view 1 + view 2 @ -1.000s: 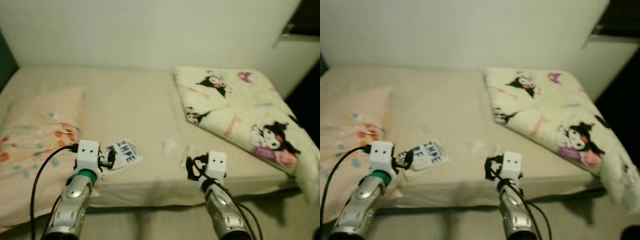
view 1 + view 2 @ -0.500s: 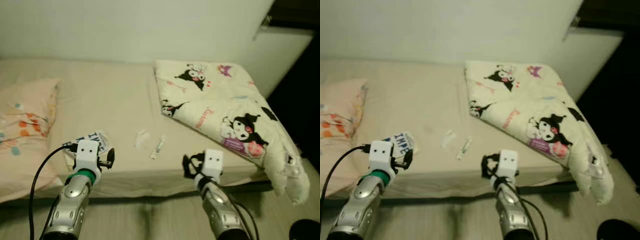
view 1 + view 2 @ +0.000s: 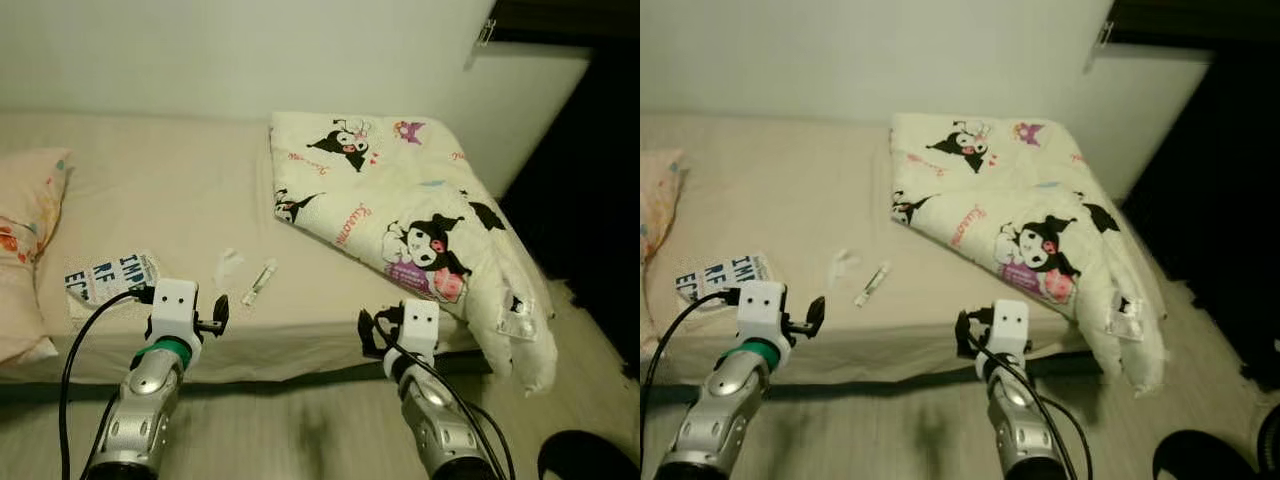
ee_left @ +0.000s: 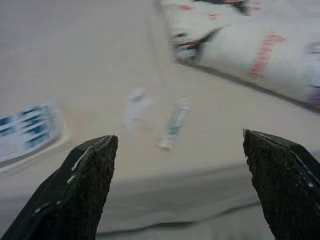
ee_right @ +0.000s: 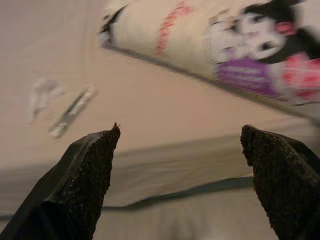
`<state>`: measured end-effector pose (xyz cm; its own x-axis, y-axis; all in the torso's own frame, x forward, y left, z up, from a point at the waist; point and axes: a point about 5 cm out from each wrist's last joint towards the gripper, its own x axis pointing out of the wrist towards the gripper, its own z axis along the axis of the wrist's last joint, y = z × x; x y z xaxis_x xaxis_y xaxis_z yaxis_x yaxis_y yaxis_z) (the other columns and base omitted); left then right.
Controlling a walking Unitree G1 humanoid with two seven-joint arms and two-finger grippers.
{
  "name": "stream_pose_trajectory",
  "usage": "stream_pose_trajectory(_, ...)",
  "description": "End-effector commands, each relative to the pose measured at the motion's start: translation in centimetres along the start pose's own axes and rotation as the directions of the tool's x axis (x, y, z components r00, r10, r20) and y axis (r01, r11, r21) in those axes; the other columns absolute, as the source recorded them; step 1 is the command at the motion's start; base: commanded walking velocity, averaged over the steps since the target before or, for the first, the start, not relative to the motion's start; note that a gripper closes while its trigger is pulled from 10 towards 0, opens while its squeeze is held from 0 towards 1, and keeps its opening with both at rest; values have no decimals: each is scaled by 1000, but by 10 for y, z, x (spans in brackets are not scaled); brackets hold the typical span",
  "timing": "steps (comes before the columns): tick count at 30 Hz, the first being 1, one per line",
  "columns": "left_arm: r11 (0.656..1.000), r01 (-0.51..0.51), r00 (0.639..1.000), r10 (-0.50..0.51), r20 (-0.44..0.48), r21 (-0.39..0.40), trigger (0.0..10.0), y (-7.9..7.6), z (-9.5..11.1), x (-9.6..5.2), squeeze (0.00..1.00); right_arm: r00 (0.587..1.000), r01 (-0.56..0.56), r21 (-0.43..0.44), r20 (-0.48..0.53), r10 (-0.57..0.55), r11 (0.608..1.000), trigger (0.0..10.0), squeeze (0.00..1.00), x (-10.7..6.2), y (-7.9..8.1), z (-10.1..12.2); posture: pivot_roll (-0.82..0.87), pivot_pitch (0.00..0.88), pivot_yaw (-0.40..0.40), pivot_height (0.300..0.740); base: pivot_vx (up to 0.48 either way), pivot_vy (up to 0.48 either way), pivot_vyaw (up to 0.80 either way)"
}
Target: Clean up the room
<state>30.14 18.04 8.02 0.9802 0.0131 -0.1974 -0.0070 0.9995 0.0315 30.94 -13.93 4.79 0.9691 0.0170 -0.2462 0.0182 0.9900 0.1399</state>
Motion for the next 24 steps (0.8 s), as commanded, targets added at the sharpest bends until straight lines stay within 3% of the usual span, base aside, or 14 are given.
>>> stream_pose_trajectory(1,1000,1,1000,-2,-26,-12,10000,1,-3,0,0,1000,13,14,-28,-13,1000,10000,0,-2,-2,-7,83,5,-15,740,0,480,0)
stream_pose_trajectory(11,1000,17,1000,-17,-25,1,10000,-1,-3,1,0,999,14,13,-29,-14,1000,10000,0,-2,-2,-7,83,5,-15,740,0,480,0)
stream_pose_trajectory(24,999,21,1000,-21,-21,34,10000,0,-1,2,0,999,15,22,-34,-14,1000,10000,0,-1,-1,-7,88,4,-15,740,0,0,0)
